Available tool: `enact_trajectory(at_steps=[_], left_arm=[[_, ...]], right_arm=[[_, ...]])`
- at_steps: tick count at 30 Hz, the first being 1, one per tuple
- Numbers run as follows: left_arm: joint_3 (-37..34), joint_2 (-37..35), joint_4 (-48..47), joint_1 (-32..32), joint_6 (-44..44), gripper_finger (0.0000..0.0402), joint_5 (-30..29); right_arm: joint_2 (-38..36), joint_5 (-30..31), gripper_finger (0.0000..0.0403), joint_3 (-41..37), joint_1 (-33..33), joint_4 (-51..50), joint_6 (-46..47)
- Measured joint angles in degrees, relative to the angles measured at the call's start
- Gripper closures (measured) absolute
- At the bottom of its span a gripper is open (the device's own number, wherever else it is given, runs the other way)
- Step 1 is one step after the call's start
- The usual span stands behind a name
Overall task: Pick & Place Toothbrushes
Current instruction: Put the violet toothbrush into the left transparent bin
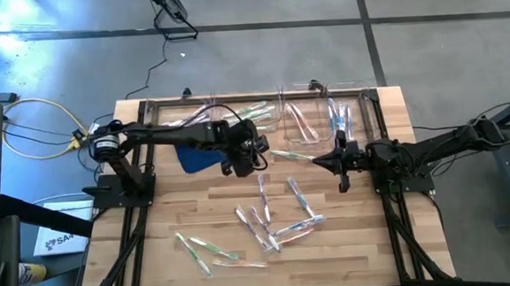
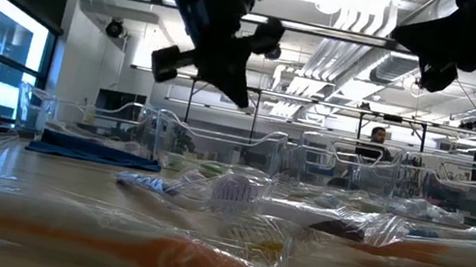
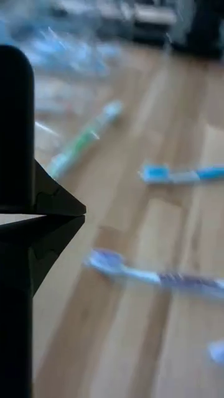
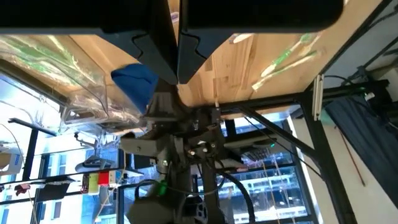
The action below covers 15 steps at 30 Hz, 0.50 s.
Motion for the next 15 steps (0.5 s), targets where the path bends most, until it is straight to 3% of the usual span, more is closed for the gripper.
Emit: enact_trajectory(at_steps=[6,15], left_arm=[[-0.11,2.76,-0.09,-0.04,0.13,0.0401,5.72],[-0.11,3.63,0.6,-0.16,-1.5,0.0397,4.46]], right_arm=[[1.34,0.0,0.0401,0.0,0.0,0.02,0.0],[3.14,0.0,0.0401,0.0,0.02,-0.02,0.0]])
